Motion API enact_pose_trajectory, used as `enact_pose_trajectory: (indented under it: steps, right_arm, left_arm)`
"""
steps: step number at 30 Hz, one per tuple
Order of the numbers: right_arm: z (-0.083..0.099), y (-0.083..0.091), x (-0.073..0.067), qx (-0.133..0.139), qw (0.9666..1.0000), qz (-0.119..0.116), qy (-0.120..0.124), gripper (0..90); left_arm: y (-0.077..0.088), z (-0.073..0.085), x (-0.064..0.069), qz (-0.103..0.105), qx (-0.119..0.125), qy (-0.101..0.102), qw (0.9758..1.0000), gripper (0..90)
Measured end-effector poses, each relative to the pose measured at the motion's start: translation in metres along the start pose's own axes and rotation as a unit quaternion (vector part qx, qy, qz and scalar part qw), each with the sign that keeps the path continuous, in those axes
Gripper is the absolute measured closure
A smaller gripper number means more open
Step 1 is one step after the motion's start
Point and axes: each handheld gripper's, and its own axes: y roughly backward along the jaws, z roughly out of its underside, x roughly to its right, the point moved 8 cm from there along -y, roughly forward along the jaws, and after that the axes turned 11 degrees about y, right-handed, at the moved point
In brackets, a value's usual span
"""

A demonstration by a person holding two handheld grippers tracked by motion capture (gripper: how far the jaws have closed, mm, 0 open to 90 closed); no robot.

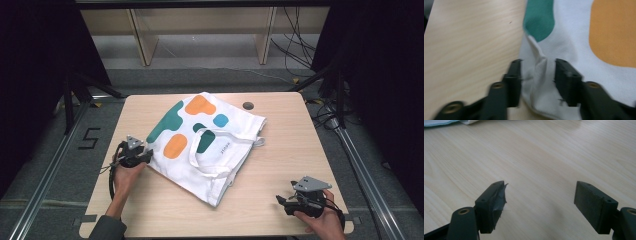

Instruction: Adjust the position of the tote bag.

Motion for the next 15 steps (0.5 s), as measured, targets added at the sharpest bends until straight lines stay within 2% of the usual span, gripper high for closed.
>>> enact_pose_trajectory:
  steps: [1,2,3,4,5,6,7,9,10,11,12,13,14,15]
  right_arm:
    - [0.0,0.0,0.003,0.002,0.9999,0.004,0.015,26.2]
    - [0.0,-0.001,0.004,0.006,0.9999,0.008,0.013,26.2]
    - [0.0,-0.001,0.004,0.006,0.9999,0.008,0.013,26.2]
    - [0.002,-0.001,0.004,-0.001,0.9999,0.003,0.011,26.2]
    - [0.003,0.0,0.005,-0.001,0.9999,0.004,0.015,26.2]
    - [0.003,0.0,0.005,-0.001,0.9999,0.004,0.015,26.2]
    - [0.002,-0.001,0.004,-0.003,1.0,0.003,0.002,26.3]
    - [0.001,-0.002,0.006,0.0,0.9999,0.005,0.011,26.2]
    - [0.002,-0.004,0.005,-0.004,0.9999,0.001,0.013,26.3]
    - [0.002,-0.003,0.005,-0.006,0.9999,0.003,0.014,26.3]
    - [0.001,-0.003,0.003,-0.003,0.9999,-0.003,0.011,26.3]
    - [0.001,-0.003,0.002,-0.004,0.9999,-0.005,0.008,26.3]
    - [0.001,-0.004,0.004,-0.003,0.9997,0.001,0.023,26.3]
    - [0.001,-0.004,0.004,-0.003,0.9997,0.001,0.023,26.3]
  left_arm:
    - [0.006,0.0,0.001,0.004,0.004,0.025,0.9997,46.7]
    - [0.013,0.001,0.004,0.013,0.005,0.033,0.9994,42.9]
    - [0.013,0.001,0.004,0.013,0.005,0.033,0.9994,41.2]
    - [0.032,0.003,0.012,0.033,-0.009,0.022,0.9992,39.2]
    - [0.032,0.003,0.012,0.033,-0.009,0.022,0.9992,37.9]
    - [0.043,0.003,0.022,0.045,-0.005,0.025,0.9987,37.9]
    - [0.049,0.002,0.036,0.062,0.01,0.039,0.9972,35.7]
    - [0.062,0.006,0.066,0.106,0.01,0.041,0.9935,35.5]
    - [0.065,0.01,0.083,0.132,0.008,0.037,0.9905,35.0]
    - [0.068,0.013,0.1,0.145,0.011,0.025,0.9891,35.3]
    - [0.069,0.021,0.129,0.163,0.001,0.002,0.9866,34.7]
    - [0.069,0.021,0.129,0.163,0.001,0.002,0.9866,34.5]
    - [0.071,0.032,0.159,0.21,-0.024,-0.017,0.9772,34.5]
    - [0.071,0.032,0.159,0.21,-0.024,-0.017,0.9772,34.3]
